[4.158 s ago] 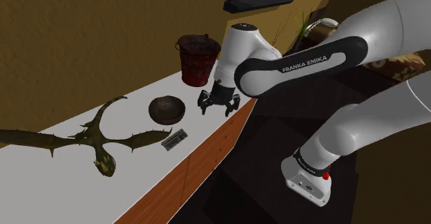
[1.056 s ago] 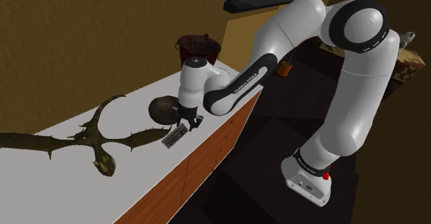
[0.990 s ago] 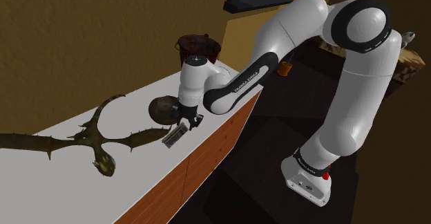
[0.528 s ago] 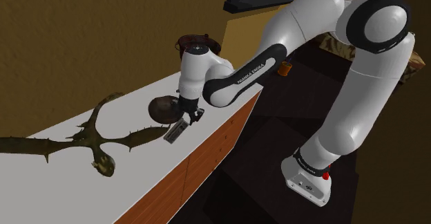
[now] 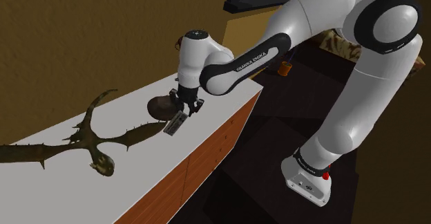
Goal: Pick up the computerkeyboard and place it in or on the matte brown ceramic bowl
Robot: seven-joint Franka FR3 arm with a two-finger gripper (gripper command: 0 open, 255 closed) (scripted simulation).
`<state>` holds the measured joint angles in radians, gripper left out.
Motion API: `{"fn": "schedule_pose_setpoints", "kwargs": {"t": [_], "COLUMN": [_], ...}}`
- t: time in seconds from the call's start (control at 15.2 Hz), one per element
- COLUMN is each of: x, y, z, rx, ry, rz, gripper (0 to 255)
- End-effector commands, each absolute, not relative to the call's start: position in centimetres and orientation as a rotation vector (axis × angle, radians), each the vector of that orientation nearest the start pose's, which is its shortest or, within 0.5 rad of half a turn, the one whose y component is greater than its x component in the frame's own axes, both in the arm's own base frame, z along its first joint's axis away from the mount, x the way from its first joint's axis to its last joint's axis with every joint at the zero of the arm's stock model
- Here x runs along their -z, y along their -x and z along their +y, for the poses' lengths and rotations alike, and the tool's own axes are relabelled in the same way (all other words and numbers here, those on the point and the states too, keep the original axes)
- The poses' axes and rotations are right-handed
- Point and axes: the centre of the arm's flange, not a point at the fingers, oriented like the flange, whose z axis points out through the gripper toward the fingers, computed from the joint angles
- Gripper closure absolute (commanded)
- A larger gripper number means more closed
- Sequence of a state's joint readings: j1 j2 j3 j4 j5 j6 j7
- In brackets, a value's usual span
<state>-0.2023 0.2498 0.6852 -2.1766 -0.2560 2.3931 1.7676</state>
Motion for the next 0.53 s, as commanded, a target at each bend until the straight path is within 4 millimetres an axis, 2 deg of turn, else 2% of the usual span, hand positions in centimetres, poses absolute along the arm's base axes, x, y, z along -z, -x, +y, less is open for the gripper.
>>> {"fn": "schedule_pose_setpoints", "kwargs": {"t": [0.0, 0.46], "x": [-30.8, -31.6], "y": [-51.8, -60.1], "z": [24.4, 20.5], "rx": [0.053, 0.053], "ry": [2.642, 2.642], "rz": [1.651, 1.651], "gripper": [255, 255]}}
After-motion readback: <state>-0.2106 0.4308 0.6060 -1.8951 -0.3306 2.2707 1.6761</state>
